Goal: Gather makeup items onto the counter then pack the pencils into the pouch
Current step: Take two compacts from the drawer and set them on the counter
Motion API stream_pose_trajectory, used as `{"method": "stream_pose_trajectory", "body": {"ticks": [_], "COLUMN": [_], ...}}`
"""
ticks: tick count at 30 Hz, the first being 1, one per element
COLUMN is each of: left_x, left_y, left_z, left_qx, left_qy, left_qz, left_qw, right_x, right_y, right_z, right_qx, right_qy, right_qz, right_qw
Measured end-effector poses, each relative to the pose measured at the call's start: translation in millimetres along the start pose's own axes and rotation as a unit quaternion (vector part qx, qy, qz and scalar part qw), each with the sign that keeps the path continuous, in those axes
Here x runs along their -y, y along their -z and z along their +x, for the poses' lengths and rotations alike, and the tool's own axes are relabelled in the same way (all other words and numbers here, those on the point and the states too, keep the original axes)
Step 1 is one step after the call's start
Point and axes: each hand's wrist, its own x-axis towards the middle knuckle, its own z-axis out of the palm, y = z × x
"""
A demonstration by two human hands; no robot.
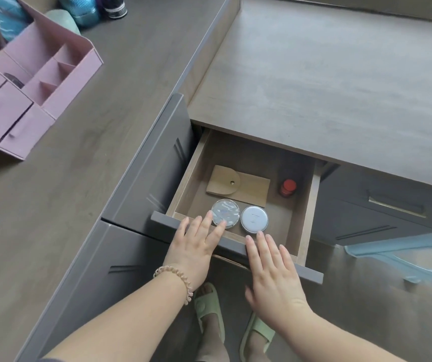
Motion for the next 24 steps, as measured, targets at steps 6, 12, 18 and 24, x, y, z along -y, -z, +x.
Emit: {"method": "stream_pose_trajectory", "body": {"ticks": [6,12,18,24], "left_x": [2,1,6,-14], "left_y": [1,19,42,-11], "left_z": [-11,-13,74,128], "left_qx": [0.043,0.016,0.01,0.239], "left_qy": [-0.008,0.0,0.072,0.08], "left_qz": [0.03,-0.062,-0.073,-0.039], "left_qw": [0.999,0.998,0.995,0.967], "right_x": [0,-14,-41,-50], "right_y": [1,27,32,-1], "right_z": [-9,12,79,107], "right_qx": [0.012,-0.048,-0.015,0.126], "right_qy": [0.046,0.069,0.007,0.007], "right_qz": [-0.009,0.051,0.023,-0.057], "right_qw": [0.999,0.995,1.0,0.99]}}
